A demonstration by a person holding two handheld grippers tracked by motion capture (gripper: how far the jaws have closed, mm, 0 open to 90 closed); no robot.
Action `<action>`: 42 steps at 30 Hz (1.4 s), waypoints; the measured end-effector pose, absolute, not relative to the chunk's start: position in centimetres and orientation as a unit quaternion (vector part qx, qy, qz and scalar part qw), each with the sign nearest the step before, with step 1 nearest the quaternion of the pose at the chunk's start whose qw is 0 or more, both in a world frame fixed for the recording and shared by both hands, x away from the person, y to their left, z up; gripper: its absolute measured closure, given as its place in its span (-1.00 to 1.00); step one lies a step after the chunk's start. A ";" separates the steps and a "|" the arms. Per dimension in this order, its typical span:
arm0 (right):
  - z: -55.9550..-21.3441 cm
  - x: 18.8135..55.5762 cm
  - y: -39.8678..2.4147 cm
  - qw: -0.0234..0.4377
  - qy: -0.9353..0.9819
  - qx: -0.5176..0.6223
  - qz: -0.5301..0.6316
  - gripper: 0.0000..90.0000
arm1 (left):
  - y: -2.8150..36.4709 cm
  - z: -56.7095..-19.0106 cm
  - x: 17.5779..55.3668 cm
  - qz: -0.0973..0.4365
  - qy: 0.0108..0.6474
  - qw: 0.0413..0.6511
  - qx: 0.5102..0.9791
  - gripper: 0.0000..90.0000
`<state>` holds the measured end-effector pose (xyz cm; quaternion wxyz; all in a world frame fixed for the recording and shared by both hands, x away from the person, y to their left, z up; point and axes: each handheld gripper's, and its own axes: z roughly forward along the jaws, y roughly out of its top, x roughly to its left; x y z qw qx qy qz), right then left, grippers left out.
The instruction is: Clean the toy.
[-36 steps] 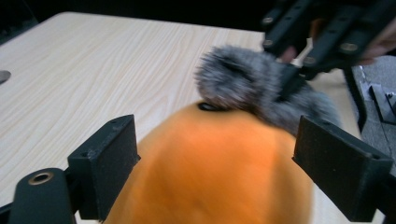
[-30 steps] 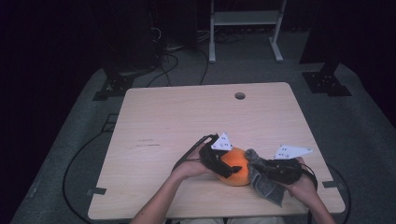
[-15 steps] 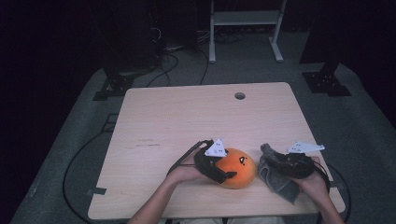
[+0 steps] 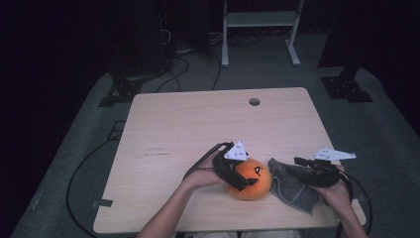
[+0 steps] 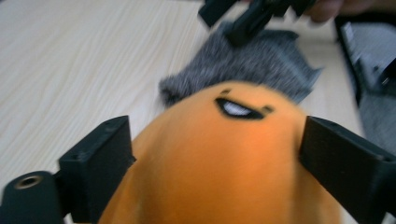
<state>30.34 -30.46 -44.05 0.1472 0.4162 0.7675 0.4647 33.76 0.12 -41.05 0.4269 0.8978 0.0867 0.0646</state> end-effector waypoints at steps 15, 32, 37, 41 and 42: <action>-43.8 30.4 -30.3 0.149 0.762 0.415 0.473 -0.05 | 0.8 -41.0 32.6 0.078 0.070 0.436 0.894 -0.04; -43.6 30.4 -30.2 0.149 0.758 0.415 0.481 -0.06 | 3.3 -39.3 36.9 0.162 0.168 0.447 0.864 -0.07; -43.6 30.5 -30.2 0.150 0.759 0.413 0.481 -0.07 | 3.5 -39.8 37.7 0.163 0.187 0.439 0.864 -0.10; -43.6 30.4 -30.1 0.152 0.760 0.412 0.480 -0.07 | 3.4 -40.5 37.9 0.156 0.184 0.428 0.871 -0.18; -43.6 30.4 -30.2 0.152 0.759 0.412 0.480 -0.07 | 3.4 -40.6 37.9 0.153 0.187 0.432 0.869 -0.20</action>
